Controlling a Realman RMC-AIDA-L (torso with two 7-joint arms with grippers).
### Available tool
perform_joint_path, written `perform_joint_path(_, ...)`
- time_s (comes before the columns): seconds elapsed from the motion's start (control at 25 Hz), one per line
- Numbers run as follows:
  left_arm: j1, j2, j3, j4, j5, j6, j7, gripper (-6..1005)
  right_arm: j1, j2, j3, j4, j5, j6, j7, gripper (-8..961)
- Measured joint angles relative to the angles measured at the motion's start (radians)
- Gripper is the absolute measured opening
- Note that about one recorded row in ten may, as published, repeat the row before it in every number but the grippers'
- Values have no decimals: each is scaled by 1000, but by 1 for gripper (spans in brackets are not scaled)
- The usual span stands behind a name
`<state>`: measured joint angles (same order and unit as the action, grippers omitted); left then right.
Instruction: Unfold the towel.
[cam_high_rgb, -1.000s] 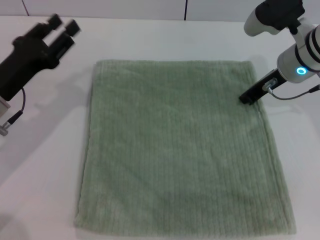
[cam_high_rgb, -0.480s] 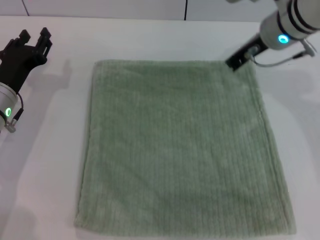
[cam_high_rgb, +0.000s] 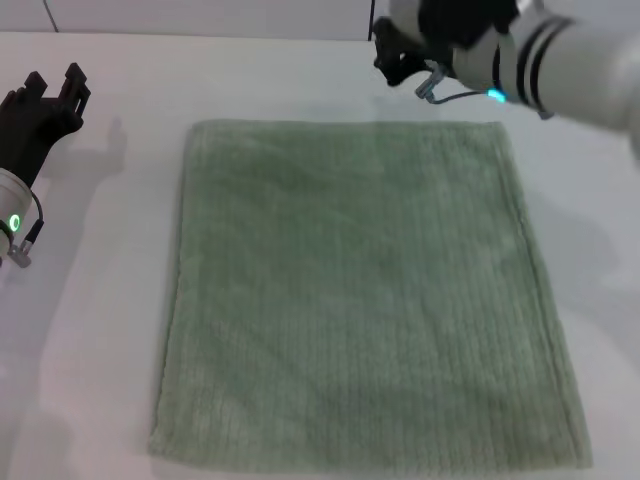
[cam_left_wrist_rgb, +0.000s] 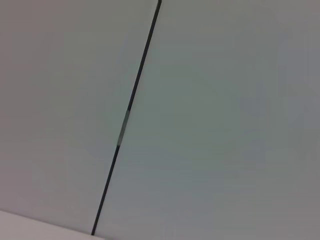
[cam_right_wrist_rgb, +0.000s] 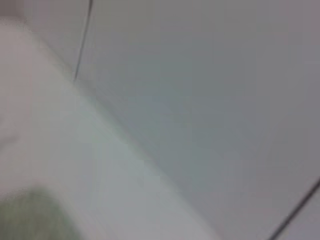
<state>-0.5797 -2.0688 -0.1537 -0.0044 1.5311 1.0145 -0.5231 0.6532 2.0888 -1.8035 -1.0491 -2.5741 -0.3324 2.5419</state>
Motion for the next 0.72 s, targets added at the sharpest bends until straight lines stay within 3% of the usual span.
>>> perform_joint_path(0.04,-3,-1,-9,-5,0,-5,21,539,-66,1,-89,8,-3,230,-3,56)
perform_joint_path(0.08,-3,-1,-9,-5,0,-5,21,540,-66,1,-89,8,-3,230,-3,56)
perform_joint_path(0.12,-5,-2,-14,-9,0,-6,30,540,-114,2,-171,65,-4,476,-5,56)
perform_joint_path(0.16,-6,-2,-20,-14,0,-7,42,541,-114,2,-171,65,-4,476,-5,57)
perform_joint_path(0.2,-6,-2,-25,-18,0,-7,52,542,-129,2,-205,101,-3,598,-4,57)
perform_joint_path(0.24,-7,-2,-32,-26,0,-7,69,542,-149,2,-285,215,0,870,1,57)
perform_joint_path(0.28,-7,-2,-32,-26,0,-7,69,543,-149,2,-285,215,0,870,1,58)
perform_joint_path(0.4,-10,-2,-36,-36,0,-8,89,545,-156,2,-383,381,48,1160,12,59)
perform_joint_path(0.44,-11,-2,-39,-37,0,-8,91,545,-158,2,-427,442,149,1268,31,59)
perform_joint_path(0.52,-11,-2,-42,-40,0,-8,91,547,-166,1,-444,475,242,1298,74,60)
perform_joint_path(0.72,-2,-2,-50,-53,0,-9,91,550,-184,-6,-419,570,291,1306,246,61)
